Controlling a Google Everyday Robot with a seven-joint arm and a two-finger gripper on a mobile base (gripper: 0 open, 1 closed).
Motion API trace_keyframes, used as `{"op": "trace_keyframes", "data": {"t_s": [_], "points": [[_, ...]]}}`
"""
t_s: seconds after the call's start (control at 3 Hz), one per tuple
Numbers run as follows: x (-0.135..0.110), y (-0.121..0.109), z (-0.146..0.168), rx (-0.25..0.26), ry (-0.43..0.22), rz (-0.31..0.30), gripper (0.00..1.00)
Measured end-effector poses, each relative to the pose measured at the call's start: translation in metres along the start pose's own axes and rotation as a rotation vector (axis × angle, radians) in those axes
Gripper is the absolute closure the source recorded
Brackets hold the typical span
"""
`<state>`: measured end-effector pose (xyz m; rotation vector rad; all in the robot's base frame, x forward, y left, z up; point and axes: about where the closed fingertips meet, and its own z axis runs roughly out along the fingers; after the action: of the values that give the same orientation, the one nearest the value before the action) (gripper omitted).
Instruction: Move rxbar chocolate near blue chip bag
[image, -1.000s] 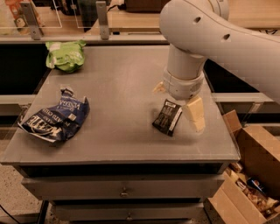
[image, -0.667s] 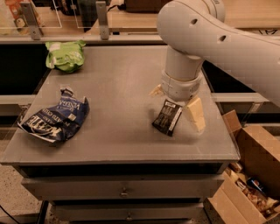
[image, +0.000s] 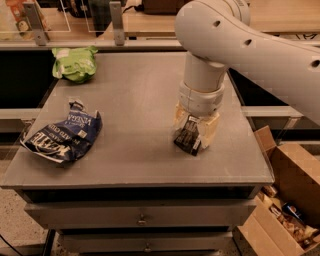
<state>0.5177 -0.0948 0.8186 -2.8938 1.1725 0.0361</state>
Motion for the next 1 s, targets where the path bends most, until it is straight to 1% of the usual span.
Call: {"op": "trace_keyframes", "data": {"t_s": [0.33,0.67,1.0], "points": [[-0.0007,-0.0037,-0.0015,-0.015,-0.003,-0.019,0.63],[-0.0024,-0.0058,-0.0014,-0.012,-0.030,-0.042,0.87],[-0.0072,-0.0114,-0.0100,0.014,-0.046,-0.063,1.00]]}}
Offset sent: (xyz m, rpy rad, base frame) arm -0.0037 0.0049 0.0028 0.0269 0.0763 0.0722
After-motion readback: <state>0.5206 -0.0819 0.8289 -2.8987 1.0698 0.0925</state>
